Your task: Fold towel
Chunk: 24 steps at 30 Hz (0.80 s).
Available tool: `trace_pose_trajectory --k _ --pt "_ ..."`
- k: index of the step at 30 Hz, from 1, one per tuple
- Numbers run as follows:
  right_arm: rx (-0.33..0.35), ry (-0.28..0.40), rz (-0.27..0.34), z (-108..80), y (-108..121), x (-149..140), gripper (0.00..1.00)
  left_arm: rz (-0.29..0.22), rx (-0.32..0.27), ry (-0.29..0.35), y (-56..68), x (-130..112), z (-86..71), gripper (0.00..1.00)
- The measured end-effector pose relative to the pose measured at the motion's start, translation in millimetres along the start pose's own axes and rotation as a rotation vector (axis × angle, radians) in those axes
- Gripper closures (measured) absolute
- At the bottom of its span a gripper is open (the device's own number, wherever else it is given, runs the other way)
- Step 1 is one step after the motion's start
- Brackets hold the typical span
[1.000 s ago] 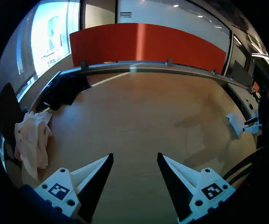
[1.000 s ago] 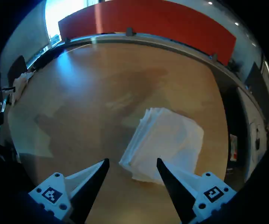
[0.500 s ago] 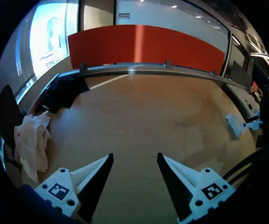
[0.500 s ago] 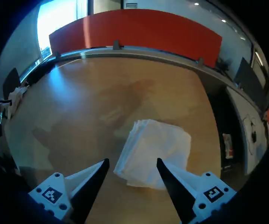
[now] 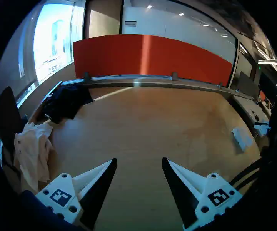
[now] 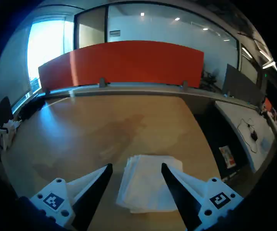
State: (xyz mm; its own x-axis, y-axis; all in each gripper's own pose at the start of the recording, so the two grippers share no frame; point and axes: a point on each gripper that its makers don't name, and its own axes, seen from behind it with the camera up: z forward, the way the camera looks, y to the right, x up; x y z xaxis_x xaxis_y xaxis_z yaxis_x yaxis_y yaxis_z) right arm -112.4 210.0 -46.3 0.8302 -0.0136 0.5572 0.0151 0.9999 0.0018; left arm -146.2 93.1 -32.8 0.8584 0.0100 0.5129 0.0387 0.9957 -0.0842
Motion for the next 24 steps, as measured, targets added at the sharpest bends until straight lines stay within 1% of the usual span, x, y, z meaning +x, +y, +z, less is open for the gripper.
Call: trace_pose_trajectory --k 3,6,11,14,20,24 --pt "-0.005 0.034 0.014 -1.1 -1.9 6.8 0.02 -0.010 -0.003 0.028 -0.1 7.4 0.9 0.14" --pt "-0.005 0.077 0.021 -3.7 -5.7 16.6 0.02 -0.021 -0.003 0.071 -1.4 18.3 1.4 0.14" --pt "-0.014 0.172 0.025 -10.6 -10.3 43.6 0.02 -0.041 -0.001 0.152 -5.4 40.8 0.4 0.14" --pt "-0.022 0.229 0.030 -17.6 -11.9 61.5 0.02 -0.053 0.007 0.204 -10.3 55.0 -2.4 0.14" --pt "-0.037 0.312 0.052 -27.2 -12.9 90.5 0.02 -0.054 0.020 0.287 -17.8 77.3 -9.5 0.14" --pt "-0.037 0.347 0.044 -34.6 -20.9 104.2 0.02 -0.047 0.037 0.320 -21.7 85.2 -11.9 0.14"
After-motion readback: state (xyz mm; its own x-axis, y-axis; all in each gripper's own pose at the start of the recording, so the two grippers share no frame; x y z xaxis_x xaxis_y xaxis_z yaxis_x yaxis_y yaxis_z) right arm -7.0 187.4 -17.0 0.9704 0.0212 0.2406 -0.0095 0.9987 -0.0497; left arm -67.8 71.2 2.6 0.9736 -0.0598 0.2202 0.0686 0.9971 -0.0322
